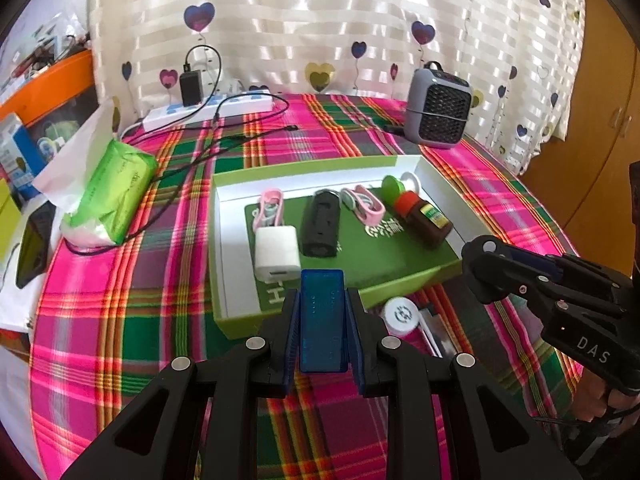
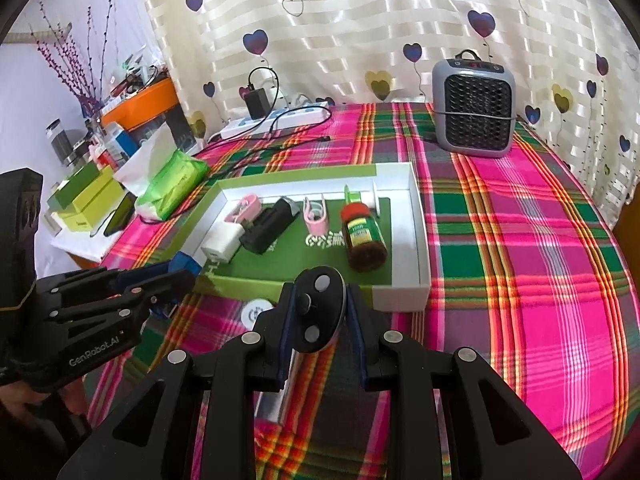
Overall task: Organize rigid objects
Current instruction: 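Lift and carry the USB stick and black disc over the green box with both tools, then lower the USB stick into the box and open the left tool while the right tool lowers the disc there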
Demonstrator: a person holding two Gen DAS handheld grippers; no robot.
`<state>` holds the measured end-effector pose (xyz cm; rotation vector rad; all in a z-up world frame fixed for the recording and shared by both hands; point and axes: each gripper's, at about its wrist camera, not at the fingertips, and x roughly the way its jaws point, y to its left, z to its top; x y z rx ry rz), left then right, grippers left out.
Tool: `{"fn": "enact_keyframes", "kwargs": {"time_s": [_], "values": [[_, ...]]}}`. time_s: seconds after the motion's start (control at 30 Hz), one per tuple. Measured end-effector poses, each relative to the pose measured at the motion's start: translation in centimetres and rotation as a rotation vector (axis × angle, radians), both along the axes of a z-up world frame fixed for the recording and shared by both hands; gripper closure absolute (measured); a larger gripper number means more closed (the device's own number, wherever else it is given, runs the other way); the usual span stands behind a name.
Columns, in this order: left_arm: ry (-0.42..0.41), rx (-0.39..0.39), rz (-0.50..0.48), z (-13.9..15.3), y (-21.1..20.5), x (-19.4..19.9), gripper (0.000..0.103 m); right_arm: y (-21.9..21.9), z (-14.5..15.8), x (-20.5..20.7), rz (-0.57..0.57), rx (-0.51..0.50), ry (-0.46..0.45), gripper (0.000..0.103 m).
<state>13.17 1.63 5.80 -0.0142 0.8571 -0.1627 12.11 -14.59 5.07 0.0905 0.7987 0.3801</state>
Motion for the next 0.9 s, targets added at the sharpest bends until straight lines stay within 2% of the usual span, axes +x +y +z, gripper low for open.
{"fn": "enact_keyframes", "kwargs": {"time_s": [0.9], "values": [[0.004, -0.013, 0.053, -0.4, 3.1, 7.1, 0.082, 2.9, 0.0, 6.7, 0.038, 0.010, 0.018, 0.078]]}}
